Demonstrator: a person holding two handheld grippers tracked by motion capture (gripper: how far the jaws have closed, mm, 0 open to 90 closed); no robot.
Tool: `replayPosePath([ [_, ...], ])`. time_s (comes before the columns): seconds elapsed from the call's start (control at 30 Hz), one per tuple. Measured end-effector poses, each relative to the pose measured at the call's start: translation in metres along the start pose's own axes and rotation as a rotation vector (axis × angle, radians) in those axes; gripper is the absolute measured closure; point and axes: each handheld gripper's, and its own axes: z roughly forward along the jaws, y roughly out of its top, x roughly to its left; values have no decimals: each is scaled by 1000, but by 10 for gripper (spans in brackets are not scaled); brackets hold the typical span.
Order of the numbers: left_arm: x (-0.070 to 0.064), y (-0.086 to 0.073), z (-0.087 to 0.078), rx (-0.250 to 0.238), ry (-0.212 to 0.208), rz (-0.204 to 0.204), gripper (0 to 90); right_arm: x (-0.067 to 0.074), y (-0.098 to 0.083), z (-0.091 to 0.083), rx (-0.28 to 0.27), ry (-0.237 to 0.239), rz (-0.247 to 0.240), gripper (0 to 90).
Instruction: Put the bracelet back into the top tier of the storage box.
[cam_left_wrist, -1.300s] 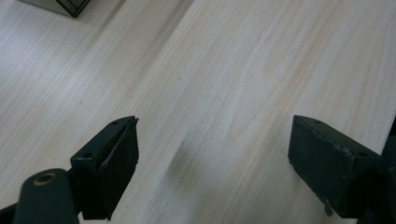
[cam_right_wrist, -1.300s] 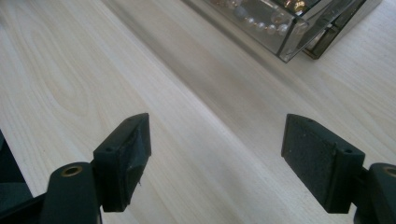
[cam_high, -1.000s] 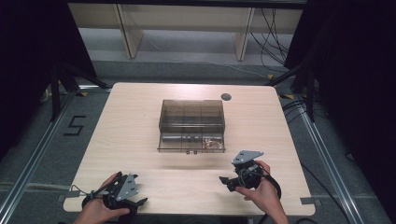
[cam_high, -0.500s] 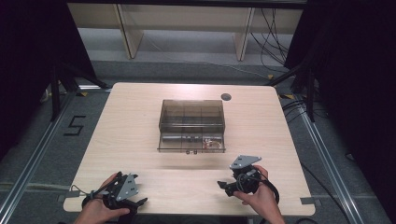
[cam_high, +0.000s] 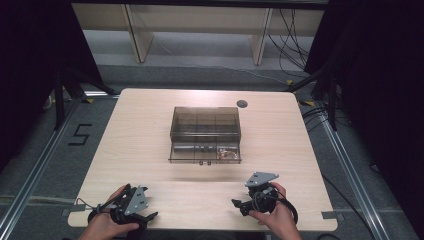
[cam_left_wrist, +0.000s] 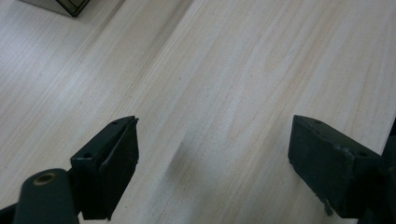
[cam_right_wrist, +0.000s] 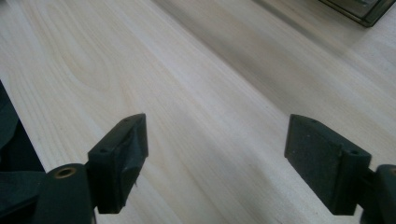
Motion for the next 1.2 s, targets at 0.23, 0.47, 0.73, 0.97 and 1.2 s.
replayPosePath([
  [0.23,0,0,0,-3,-1,-2,162,5,-3,0,-16,-10,15,166],
  [0.47,0,0,0,-1,1,-1,162,10,-6,0,10,5,13,166],
  [0.73,0,0,1,0,8,-2,161,11,-8,0,11,3,3,167],
  [0.97,0,0,1,-2,8,-4,159,11,-9,1,14,9,-15,167],
  [1.2,1,0,1,-2,8,-5,154,11,-9,2,14,17,-12,166],
])
